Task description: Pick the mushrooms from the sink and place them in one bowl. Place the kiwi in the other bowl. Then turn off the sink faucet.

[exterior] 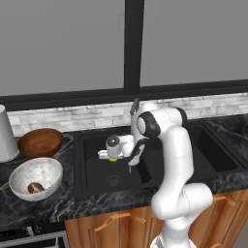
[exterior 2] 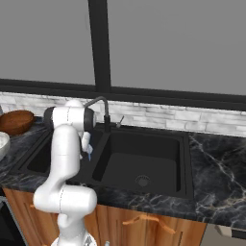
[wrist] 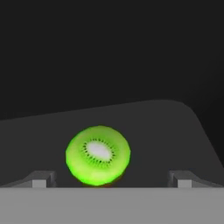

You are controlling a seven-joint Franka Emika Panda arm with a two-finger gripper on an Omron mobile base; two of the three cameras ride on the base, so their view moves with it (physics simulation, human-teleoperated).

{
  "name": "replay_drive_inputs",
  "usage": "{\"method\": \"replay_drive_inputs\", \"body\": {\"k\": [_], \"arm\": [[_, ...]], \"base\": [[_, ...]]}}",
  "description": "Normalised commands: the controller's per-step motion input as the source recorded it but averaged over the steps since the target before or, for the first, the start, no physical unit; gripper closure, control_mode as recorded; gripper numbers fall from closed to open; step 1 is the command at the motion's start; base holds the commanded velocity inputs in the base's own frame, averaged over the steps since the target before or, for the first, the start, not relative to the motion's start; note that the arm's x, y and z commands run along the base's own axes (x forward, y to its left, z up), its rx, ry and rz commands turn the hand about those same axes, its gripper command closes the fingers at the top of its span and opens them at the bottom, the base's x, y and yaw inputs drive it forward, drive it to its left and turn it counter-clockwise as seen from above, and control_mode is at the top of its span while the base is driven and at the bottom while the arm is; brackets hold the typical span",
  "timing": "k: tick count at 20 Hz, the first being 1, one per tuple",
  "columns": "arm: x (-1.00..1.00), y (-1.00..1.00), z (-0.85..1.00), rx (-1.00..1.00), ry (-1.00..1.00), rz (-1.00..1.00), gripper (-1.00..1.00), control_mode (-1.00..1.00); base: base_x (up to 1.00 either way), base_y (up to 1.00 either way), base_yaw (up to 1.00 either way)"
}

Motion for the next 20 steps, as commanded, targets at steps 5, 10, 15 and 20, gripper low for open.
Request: {"method": "replay_drive_inputs", "body": {"k": [5, 10, 15, 20], "arm": [[0.20, 0.08, -0.12, -0.01, 0.02, 0.00, -1.00, -1.00], [0.03, 0.08, -0.15, 0.00, 0.00, 0.00, -1.00, -1.00], [0.00, 0.02, -0.16, 0.00, 0.00, 0.00, -1.00, -1.00], [0.00, 0.00, -0.19, 0.00, 0.00, 0.00, -1.00, -1.00]], "base": [[0.00, 0.00, 0.00], [0.00, 0.00, 0.00], [0.00, 0.00, 0.00], [0.00, 0.00, 0.00]]}}
